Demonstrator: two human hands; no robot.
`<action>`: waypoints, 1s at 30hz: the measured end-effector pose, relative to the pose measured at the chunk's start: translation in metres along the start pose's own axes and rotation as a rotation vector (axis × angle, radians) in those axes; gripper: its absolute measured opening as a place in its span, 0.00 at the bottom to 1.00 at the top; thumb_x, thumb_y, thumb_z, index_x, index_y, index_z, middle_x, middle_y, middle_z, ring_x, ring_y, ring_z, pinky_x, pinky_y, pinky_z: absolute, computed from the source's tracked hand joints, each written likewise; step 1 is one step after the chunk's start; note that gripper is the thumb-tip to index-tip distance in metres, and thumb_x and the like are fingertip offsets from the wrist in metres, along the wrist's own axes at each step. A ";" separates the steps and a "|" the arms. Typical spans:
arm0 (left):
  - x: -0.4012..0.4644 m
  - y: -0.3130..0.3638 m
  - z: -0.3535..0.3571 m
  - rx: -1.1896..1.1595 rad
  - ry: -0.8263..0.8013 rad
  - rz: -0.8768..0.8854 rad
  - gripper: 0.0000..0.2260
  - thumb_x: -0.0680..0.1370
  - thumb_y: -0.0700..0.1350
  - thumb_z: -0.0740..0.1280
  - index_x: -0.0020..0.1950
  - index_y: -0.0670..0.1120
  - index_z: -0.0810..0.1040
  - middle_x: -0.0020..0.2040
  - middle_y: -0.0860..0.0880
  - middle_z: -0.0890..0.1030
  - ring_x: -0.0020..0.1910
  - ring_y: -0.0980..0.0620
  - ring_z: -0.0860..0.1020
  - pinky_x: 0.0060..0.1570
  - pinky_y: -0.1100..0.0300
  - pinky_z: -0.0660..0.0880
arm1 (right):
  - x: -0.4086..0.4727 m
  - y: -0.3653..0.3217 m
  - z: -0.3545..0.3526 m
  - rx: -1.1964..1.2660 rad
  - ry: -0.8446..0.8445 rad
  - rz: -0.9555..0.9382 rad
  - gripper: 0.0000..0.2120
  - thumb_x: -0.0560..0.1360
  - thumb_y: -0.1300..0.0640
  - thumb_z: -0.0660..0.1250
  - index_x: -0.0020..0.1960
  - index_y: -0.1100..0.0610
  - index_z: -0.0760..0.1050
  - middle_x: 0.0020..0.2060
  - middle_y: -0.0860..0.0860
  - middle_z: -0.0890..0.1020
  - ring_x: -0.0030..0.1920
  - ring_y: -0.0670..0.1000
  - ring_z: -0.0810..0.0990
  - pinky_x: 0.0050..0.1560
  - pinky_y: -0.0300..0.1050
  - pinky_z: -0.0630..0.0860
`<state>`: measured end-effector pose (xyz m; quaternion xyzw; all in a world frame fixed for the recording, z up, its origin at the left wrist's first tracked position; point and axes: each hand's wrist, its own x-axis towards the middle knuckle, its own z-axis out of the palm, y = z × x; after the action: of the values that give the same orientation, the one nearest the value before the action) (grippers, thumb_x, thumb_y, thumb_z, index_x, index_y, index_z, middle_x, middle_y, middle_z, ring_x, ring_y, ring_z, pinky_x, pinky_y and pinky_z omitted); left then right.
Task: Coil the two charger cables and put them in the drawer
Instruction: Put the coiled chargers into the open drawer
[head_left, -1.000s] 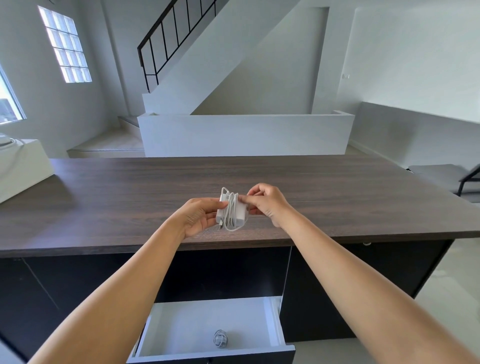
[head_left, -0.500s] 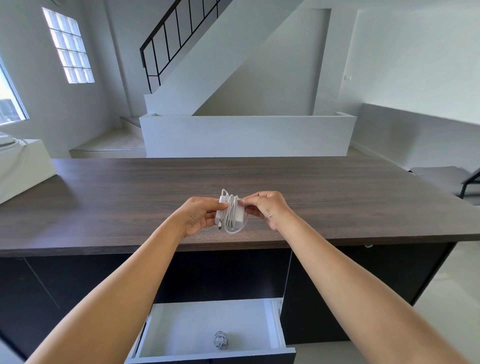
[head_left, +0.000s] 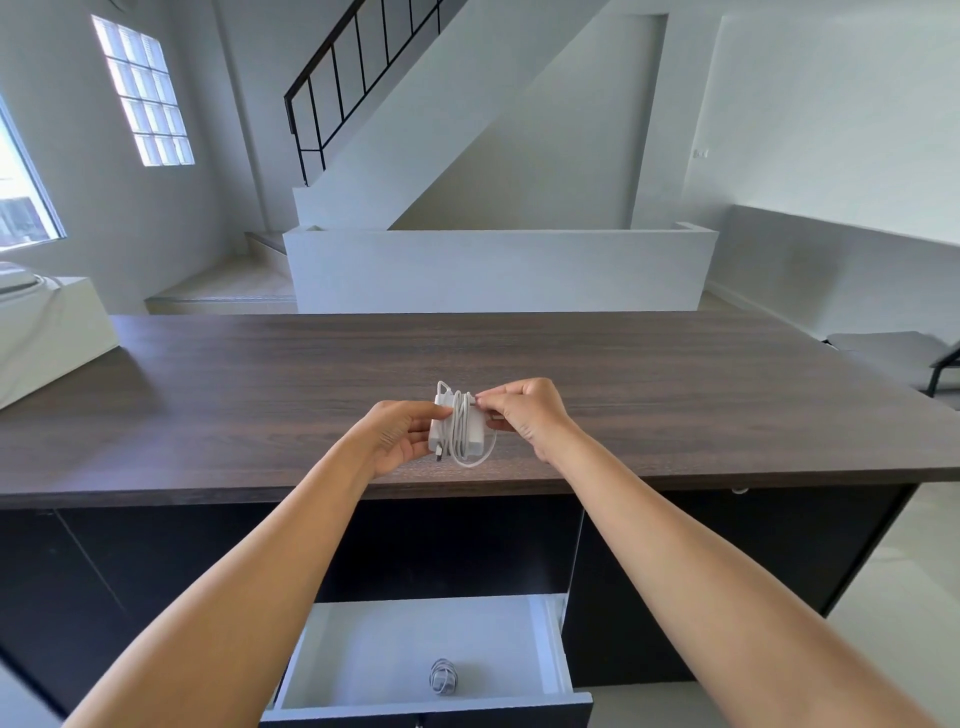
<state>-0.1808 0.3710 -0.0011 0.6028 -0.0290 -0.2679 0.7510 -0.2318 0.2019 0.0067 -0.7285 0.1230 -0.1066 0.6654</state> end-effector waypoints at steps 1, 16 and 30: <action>0.000 -0.001 0.000 -0.011 0.001 -0.002 0.14 0.71 0.33 0.71 0.56 0.33 0.76 0.45 0.37 0.83 0.37 0.46 0.83 0.33 0.58 0.80 | 0.000 0.000 0.000 -0.017 0.004 -0.007 0.04 0.71 0.64 0.72 0.45 0.65 0.83 0.44 0.58 0.85 0.48 0.55 0.84 0.47 0.45 0.82; -0.008 -0.057 -0.017 0.140 -0.176 -0.199 0.13 0.71 0.37 0.69 0.55 0.37 0.79 0.45 0.41 0.83 0.38 0.48 0.83 0.37 0.58 0.80 | -0.022 0.086 -0.034 -0.413 0.041 0.073 0.09 0.75 0.56 0.64 0.46 0.56 0.82 0.39 0.47 0.81 0.45 0.48 0.79 0.51 0.47 0.80; 0.024 -0.244 -0.042 0.016 0.184 -0.469 0.06 0.74 0.34 0.68 0.51 0.36 0.78 0.41 0.40 0.83 0.40 0.46 0.81 0.40 0.56 0.81 | -0.049 0.258 -0.049 -0.726 -0.151 0.244 0.11 0.77 0.58 0.61 0.48 0.63 0.80 0.47 0.55 0.82 0.49 0.55 0.80 0.51 0.50 0.78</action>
<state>-0.2344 0.3658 -0.2443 0.6211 0.1780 -0.3784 0.6629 -0.3039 0.1495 -0.2451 -0.9023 0.1891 0.0775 0.3795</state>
